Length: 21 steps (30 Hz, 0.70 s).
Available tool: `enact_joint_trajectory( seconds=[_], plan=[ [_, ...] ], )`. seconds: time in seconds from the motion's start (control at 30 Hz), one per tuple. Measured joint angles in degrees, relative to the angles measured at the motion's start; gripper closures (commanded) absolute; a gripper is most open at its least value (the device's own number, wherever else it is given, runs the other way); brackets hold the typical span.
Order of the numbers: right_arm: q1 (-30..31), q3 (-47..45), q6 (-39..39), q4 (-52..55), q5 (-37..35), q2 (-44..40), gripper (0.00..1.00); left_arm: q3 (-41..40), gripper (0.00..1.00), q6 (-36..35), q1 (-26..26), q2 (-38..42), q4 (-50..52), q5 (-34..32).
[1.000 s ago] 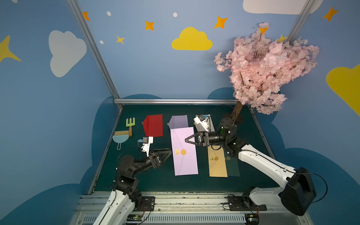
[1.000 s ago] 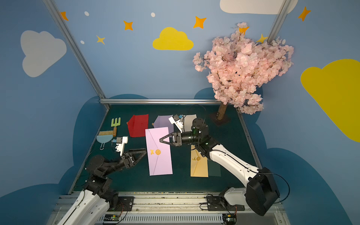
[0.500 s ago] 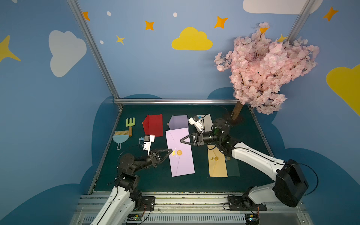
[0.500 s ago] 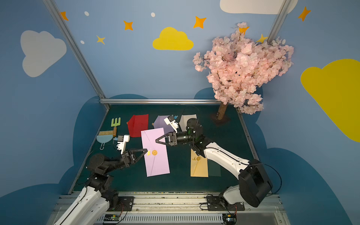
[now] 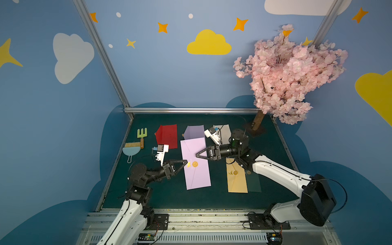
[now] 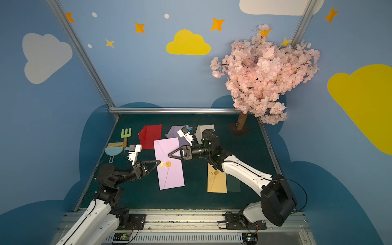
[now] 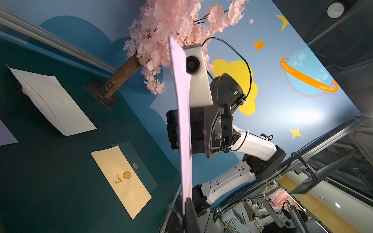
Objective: Open the envelope
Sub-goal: Pick up the envelope from the center of the board.
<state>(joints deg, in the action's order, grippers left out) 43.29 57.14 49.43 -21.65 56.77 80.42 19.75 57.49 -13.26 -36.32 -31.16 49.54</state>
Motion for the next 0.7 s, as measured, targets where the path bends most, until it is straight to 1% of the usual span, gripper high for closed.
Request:
enact_joint_trajectory(
  seconds=[0.2, 0.4, 0.5, 0.6, 0.7],
  plan=[
    [0.0, -0.33, -1.64, 0.92, -0.5, -2.08, 0.87, 0.39, 0.97, 1.9, 1.6, -2.03, -2.99, 1.97],
    [0.0, -0.37, -1.88, 1.14, -0.52, -2.08, 0.88, 1.73, 0.97, 2.08, 1.97, -1.92, -2.67, 3.54],
    [0.0, -0.37, -2.03, 1.42, -0.5, -2.08, 0.93, 2.29, 0.97, 2.08, 2.01, -2.27, -2.62, 4.07],
    [0.0, -0.37, -2.23, 1.9, -0.44, -2.08, 1.0, 2.56, 0.97, 2.12, 2.03, -2.86, -2.56, 4.7],
    [0.0, -0.37, -2.19, 2.03, -0.44, -2.08, 1.0, 2.62, 0.97, 2.08, 2.19, -3.26, -2.43, 4.98]
  ],
)
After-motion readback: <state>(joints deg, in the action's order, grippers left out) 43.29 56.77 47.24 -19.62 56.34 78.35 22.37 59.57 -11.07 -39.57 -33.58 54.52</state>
